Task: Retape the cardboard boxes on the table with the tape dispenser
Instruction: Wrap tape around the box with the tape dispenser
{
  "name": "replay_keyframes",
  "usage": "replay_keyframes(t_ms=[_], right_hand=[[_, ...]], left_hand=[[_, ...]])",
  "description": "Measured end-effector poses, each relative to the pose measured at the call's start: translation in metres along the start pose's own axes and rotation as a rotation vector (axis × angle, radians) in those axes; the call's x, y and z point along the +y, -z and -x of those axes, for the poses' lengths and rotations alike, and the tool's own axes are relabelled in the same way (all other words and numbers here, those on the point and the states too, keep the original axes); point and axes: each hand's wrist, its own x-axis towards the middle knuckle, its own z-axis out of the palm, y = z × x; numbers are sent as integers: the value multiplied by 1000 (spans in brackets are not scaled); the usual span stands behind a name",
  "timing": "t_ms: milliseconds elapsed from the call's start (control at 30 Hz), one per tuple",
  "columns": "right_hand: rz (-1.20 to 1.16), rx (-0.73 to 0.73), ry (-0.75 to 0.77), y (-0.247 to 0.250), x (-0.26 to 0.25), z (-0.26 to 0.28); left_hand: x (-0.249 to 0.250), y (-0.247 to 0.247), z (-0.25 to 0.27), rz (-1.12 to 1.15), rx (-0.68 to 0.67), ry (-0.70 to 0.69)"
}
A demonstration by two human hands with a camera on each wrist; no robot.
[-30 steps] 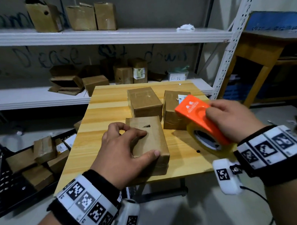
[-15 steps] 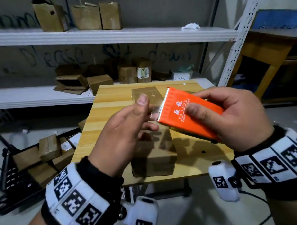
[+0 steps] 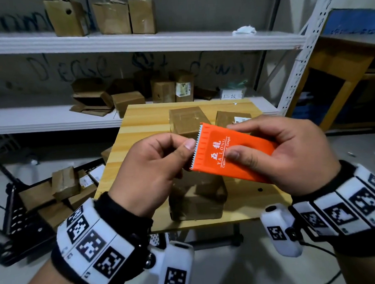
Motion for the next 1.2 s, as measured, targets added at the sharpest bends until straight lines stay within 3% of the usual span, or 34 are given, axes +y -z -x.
replay_keyframes(t_ms=[200, 533, 967, 1200], right_hand=[[0, -81, -27, 1, 4, -3], [57, -181, -80, 4, 11, -7], [36, -201, -86, 5, 15, -8], [118, -173, -151, 16, 30, -6]], left_hand=[[2, 5, 1, -154, 8, -49], [-5, 6, -3, -285, 89, 10], [-9, 3, -5, -338, 119, 5], [-7, 29, -7, -304, 224, 41]])
